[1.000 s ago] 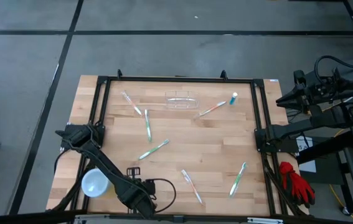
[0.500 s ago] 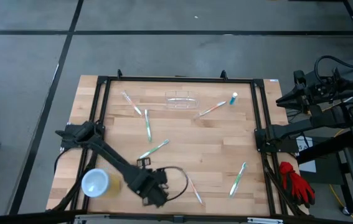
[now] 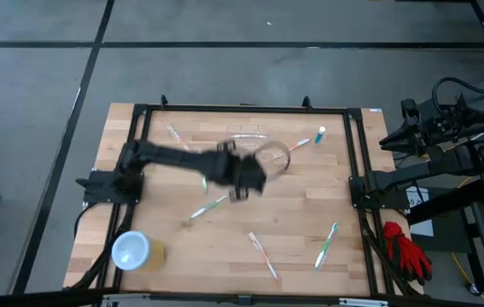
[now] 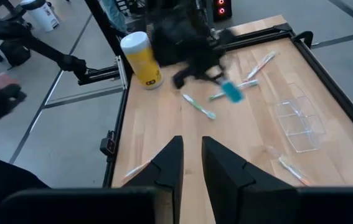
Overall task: Pick & Place toothbrushing station
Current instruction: Put the bottom blue mouthwash into the transparent organizer
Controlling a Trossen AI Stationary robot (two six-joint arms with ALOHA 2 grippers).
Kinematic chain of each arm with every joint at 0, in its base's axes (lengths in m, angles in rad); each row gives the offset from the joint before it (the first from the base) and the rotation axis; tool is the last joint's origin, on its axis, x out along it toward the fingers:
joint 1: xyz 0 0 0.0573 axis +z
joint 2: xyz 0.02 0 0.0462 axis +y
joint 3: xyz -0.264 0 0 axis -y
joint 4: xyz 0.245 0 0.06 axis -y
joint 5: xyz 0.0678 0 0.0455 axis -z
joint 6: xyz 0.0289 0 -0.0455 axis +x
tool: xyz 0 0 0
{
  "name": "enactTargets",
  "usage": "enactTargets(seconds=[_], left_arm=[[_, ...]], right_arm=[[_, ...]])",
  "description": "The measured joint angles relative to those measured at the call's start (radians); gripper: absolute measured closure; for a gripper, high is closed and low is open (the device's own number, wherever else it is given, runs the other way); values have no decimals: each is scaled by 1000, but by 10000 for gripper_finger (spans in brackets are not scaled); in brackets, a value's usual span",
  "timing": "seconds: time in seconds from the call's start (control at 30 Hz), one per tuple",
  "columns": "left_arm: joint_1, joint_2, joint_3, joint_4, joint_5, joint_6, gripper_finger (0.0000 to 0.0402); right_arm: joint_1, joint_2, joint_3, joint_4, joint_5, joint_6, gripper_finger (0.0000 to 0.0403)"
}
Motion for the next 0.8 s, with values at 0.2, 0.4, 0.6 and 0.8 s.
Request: enactTargets(seconds=[0.2, 0.4, 0.6, 0.8], left_arm=[[245, -64, 1, 193, 120, 375, 307], [416, -75, 2, 201, 318, 572, 308], [491, -75, 2, 205, 372, 696, 308], [519, -75, 2, 191, 426, 713, 308]], right_arm=[[0, 0, 0, 30, 0, 0, 341], [0, 0, 0, 109, -25, 5, 341], [0, 0, 0, 186, -26, 19, 341], [0, 0, 0, 231, 31, 42, 341]])
